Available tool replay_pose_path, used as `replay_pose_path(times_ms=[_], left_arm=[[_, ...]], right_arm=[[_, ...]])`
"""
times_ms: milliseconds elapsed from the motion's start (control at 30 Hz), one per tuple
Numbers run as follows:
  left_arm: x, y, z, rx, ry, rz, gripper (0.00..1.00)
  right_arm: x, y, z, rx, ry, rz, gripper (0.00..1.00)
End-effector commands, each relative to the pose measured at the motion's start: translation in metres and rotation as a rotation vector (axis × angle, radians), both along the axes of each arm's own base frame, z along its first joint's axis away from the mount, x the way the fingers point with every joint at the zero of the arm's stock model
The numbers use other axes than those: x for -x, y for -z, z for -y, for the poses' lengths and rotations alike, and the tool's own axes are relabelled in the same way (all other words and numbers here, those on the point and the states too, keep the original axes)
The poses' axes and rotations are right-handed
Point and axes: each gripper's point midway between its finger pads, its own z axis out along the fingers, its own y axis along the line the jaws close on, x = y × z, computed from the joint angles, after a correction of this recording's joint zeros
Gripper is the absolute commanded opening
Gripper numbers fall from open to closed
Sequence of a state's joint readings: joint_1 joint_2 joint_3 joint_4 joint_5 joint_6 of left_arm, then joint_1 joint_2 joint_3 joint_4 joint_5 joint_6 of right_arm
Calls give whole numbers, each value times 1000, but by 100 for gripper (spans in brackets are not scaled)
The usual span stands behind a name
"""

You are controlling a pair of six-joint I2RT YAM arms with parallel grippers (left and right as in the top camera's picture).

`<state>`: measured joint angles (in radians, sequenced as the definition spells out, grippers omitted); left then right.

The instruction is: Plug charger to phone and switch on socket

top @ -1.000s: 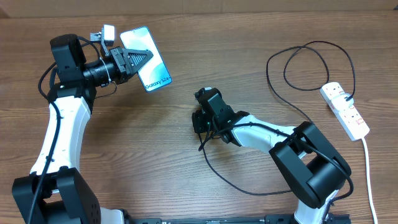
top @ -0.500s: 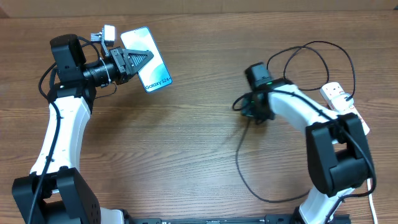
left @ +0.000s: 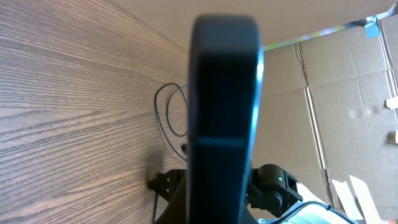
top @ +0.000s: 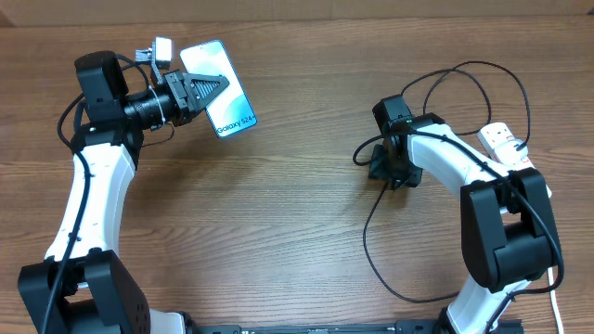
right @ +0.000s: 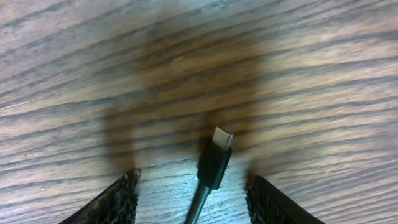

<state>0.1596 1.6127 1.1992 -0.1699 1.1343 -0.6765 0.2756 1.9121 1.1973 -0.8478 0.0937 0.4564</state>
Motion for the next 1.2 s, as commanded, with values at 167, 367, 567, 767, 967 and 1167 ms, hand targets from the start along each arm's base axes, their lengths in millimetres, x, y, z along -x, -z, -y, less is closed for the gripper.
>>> replay_pose_path(times_ms=[167,367,567,767,967,1167], left_arm=[[1,-13,-1,4,28,53,4],[3,-13,0,10,37,47,4],[3,-13,0,10,37,47,4],[3,-12,0,10,36,47,4],[3,-12,-1,8,34,47,4],[3,-12,-1,8,34,47,4]], right_arm=[[-10,13,-14,-90,52,35,34],[-1,29,-8,-84,75,22,28],[18,30,-3,-61,77,-54,32],[32,33,1,-46,78,-101,33],[24,41,-18,-157,15,-56,29],[25,47,-20,-172,-16,-42,4]])
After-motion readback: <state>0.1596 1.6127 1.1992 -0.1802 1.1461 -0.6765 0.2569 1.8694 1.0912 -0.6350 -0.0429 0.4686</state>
